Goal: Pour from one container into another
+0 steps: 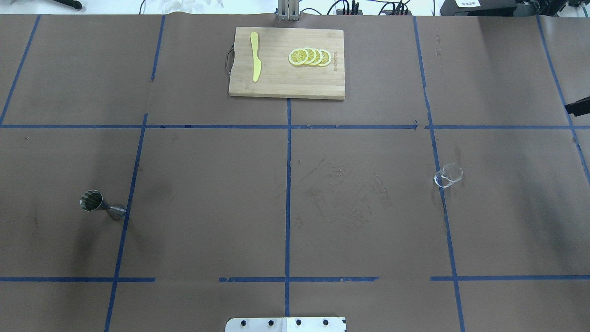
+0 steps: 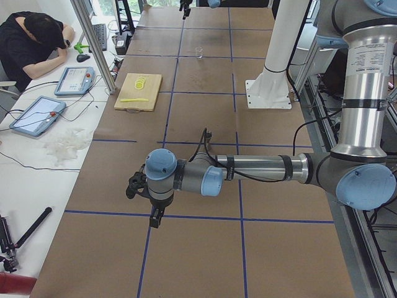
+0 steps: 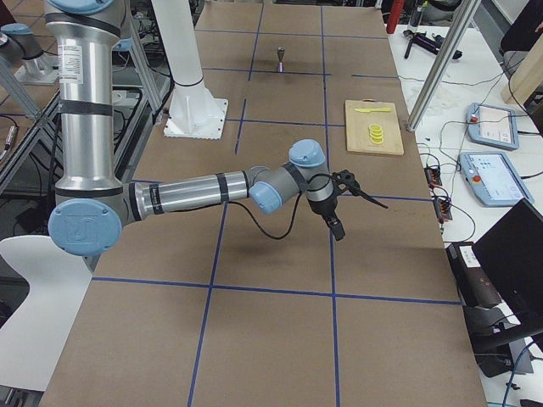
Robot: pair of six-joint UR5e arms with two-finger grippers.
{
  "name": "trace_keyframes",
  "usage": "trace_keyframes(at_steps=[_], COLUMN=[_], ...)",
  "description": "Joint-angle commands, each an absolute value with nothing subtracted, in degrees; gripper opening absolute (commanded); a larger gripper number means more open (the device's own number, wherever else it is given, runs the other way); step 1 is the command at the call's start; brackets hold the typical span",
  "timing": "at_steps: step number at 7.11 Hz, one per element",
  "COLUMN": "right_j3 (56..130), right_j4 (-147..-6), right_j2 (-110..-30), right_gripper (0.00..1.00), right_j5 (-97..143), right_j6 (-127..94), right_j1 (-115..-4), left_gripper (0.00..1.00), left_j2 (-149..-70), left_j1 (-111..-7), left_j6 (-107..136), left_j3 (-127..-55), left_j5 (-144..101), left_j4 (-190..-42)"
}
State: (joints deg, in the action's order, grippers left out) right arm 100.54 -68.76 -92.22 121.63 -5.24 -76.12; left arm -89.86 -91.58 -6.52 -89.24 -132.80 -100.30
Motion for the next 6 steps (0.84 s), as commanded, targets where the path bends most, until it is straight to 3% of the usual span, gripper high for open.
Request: trace_keyframes(at_steps=[1,3,6], right_j3=[101.24,101.60,100.20], right_j4=[-82.38,-83.06,-83.15], right_j2=[-94.47,-101.38,-103.97], right_gripper=[1.00,1.00,1.00], right_j5=[133.02,133.42,132.81], right_j6=[2.63,3.25,2.90], right_j1=[-86.45,-89.03,-89.03], left_gripper=[1.00,1.00,1.00], left_j2=[-89.74,-89.65,-89.82], left_j1=[-91.58,-91.58,-91.50], left_j6=[-6.59,-6.59,-6.68], left_j3=[-89.12,-89.03,-89.12], left_j5=[-132.80,-132.80,-132.80], left_j4=[-100.37,-100.37,-100.11])
